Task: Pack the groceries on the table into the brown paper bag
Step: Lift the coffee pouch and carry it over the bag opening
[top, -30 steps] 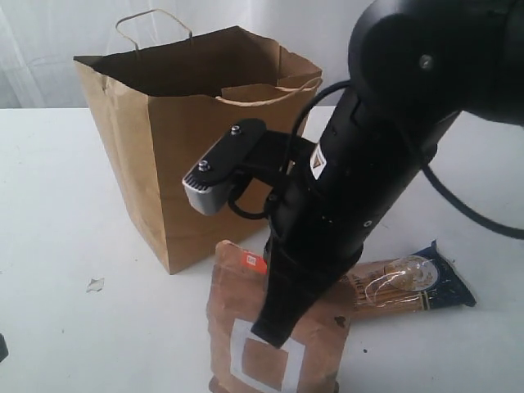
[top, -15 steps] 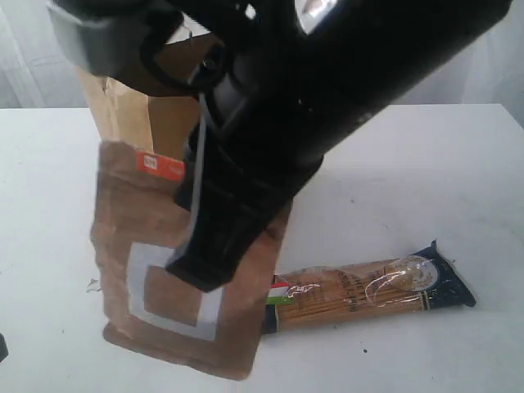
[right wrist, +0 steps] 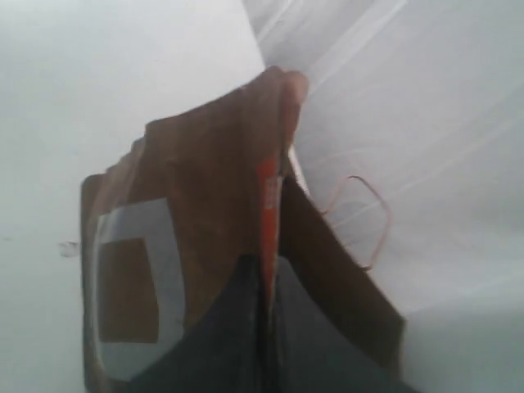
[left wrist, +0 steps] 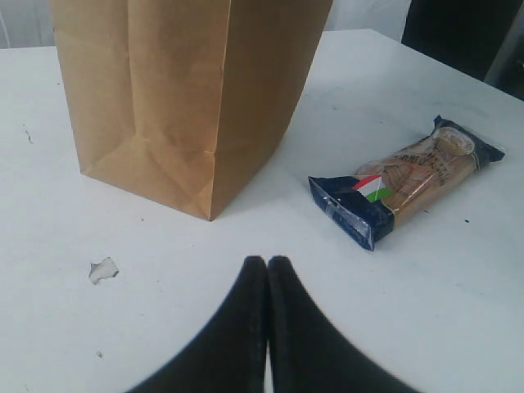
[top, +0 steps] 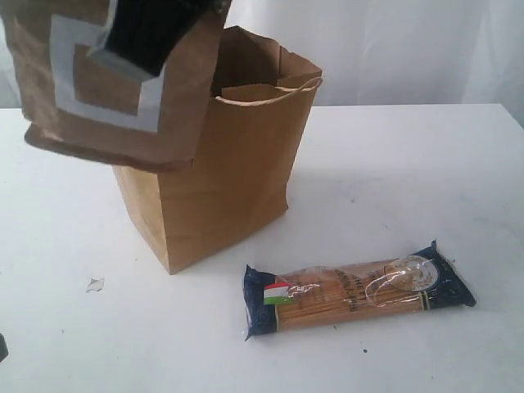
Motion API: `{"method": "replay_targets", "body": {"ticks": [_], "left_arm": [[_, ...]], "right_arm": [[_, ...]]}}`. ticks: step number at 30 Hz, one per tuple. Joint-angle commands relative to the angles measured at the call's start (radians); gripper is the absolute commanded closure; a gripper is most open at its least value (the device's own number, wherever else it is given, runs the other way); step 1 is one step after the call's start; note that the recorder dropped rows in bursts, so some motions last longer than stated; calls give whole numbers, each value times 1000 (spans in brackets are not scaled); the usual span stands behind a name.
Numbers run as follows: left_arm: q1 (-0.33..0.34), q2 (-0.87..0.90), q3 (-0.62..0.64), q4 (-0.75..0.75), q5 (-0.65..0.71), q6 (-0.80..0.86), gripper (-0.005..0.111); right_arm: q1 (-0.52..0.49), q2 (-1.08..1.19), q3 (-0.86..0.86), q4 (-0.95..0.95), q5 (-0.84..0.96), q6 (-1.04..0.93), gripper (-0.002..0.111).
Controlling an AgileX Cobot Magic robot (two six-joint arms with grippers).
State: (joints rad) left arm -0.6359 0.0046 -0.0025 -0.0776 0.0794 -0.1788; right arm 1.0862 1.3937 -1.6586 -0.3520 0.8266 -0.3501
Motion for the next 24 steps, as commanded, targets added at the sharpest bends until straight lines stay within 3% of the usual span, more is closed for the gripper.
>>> {"method": "replay_targets", "body": {"ticks": [1,8,15,24], "left_arm": [[-5,-5,2,-7,-4,1,107],[-5,-5,2,-7,-4,1,107],[-5,-5,2,-7,-4,1,107],[-5,-5,2,-7,-4,1,107]], "right_arm": [[2,24,-33,-244,-51,17,108],[2,57,-33,-522,-62,56,108],[0,87,-33,-818,-99,279,108],[-53,147,-33,-960,-99,453,108]]}}
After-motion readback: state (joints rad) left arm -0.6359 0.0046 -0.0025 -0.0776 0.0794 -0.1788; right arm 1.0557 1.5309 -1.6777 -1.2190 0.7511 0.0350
